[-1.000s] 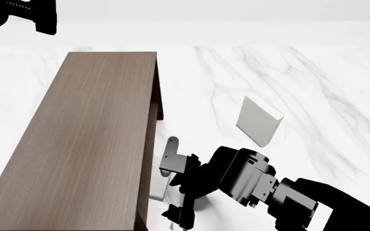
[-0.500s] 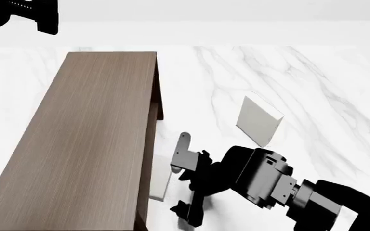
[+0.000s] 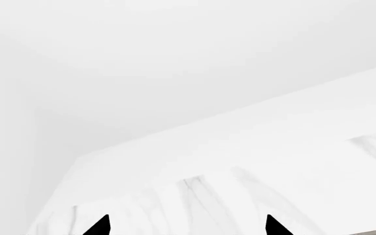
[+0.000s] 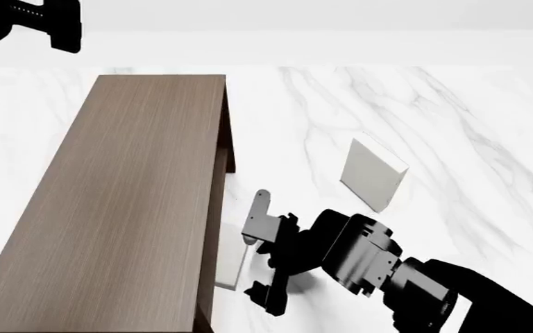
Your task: Pick up the book on the right and place it under the cabinet shelf.
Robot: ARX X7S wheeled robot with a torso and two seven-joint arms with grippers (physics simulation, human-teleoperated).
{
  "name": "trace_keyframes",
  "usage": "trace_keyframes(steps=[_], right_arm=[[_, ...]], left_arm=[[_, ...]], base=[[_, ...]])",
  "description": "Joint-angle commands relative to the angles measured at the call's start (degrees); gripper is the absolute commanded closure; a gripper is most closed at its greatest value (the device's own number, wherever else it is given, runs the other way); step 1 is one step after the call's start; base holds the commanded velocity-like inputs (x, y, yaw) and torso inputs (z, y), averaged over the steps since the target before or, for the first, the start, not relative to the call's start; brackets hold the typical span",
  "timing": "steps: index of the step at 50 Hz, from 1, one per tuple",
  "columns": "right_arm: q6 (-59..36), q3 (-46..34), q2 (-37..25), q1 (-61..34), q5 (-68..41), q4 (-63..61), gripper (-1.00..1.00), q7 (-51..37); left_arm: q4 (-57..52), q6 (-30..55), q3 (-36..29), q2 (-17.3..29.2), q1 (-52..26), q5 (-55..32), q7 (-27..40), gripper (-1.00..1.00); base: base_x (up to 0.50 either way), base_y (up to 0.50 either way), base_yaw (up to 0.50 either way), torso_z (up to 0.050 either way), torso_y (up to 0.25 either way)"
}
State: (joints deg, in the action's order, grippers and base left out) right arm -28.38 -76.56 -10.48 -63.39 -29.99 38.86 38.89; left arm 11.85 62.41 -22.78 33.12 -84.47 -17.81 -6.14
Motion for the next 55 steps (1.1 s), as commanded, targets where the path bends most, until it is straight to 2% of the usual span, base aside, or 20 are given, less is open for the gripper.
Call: trace_keyframes(steps=[1, 16, 31, 55], right_arm=[[6.6, -0.9, 4.0, 0.6, 3.0, 10.0, -1.00, 1.0], [15.1, -1.4, 10.4, 0.7, 4.1, 23.3, -1.00, 4.9], [16.7, -9.1, 10.5, -0.6, -4.1, 22.3, -1.00, 3.7], [18.5, -10.9, 10.5, -1.5, -8.9, 16.3, -1.00, 2.8]], left_arm=[[0.3, -0.5, -0.1, 0.1, 0.5, 0.1, 0.2, -1.00], [0.9, -1.0, -0.4, 0.4, 0.5, 0.3, 0.1, -1.00], [1.4, -1.4, -0.6, 1.1, 0.7, 0.6, 0.1, -1.00], [1.0, -0.8, -1.1, 1.5, 0.1, 0.7, 0.0, -1.00]], base=[[0.00, 0.00, 0.00, 0.000, 0.000], [0.00, 0.00, 0.00, 0.000, 0.000], [0.00, 0.00, 0.00, 0.000, -0.004], [0.00, 0.00, 0.00, 0.000, -0.003]])
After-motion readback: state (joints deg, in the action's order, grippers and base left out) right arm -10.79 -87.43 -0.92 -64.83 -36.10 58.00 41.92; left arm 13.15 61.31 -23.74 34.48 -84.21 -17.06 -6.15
